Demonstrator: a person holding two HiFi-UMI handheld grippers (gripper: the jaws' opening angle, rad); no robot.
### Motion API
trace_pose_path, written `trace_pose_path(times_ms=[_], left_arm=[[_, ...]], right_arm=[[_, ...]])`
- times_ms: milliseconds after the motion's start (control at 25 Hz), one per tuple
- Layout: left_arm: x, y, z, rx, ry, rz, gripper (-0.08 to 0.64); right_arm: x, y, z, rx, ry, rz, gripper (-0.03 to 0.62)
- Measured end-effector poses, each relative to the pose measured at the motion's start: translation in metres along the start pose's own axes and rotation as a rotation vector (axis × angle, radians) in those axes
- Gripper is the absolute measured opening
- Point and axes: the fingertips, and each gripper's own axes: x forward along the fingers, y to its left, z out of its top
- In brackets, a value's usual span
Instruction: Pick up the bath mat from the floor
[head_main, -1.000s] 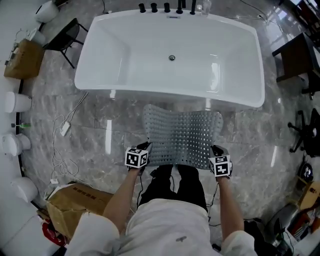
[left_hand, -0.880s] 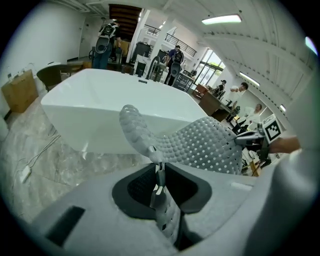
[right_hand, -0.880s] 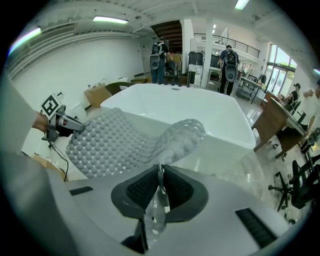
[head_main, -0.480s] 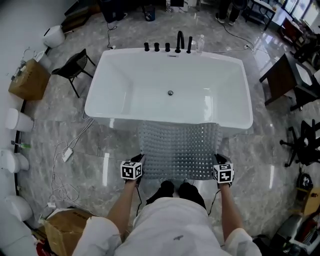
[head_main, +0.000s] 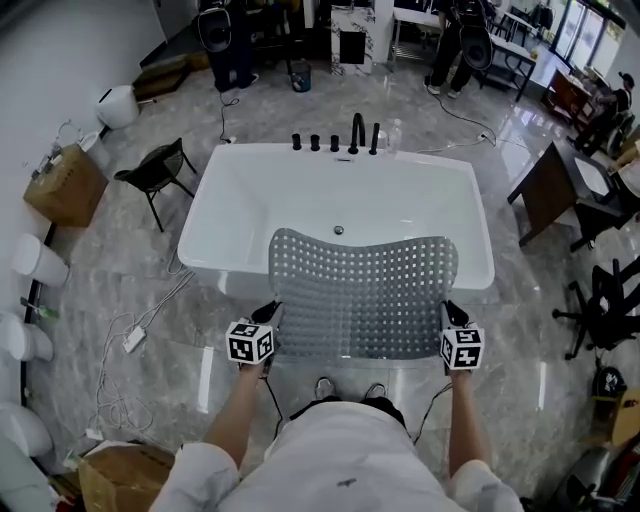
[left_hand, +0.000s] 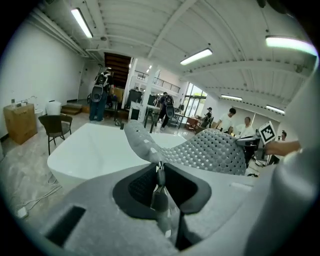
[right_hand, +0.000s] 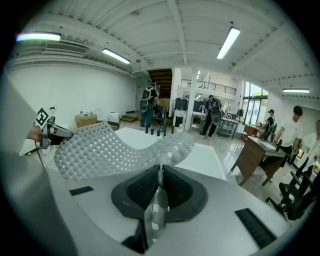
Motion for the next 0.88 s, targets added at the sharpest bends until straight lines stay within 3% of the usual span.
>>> trace_pose_path(times_ms=[280,600,880], left_arm=[[-0.030,0.004,0.097,-0.031,-0.218,-0.011,0.057],[-0.069,-0.011,0.217,0.112,-0.435,-0.003,0.057],[-0.121,-0.027,0.296,0.194,-0.626,0.039,0.057]], right_arm=[[-0.038,-0.037,0.101,-0.010,-0.232,-0.094,0.035],[-0.082,-0.048,0.222,-0.042,-0.471,-0.142,0.035],[-0.127,-0.056,0.285,-0.016,-0.654,-0.172,0.035]])
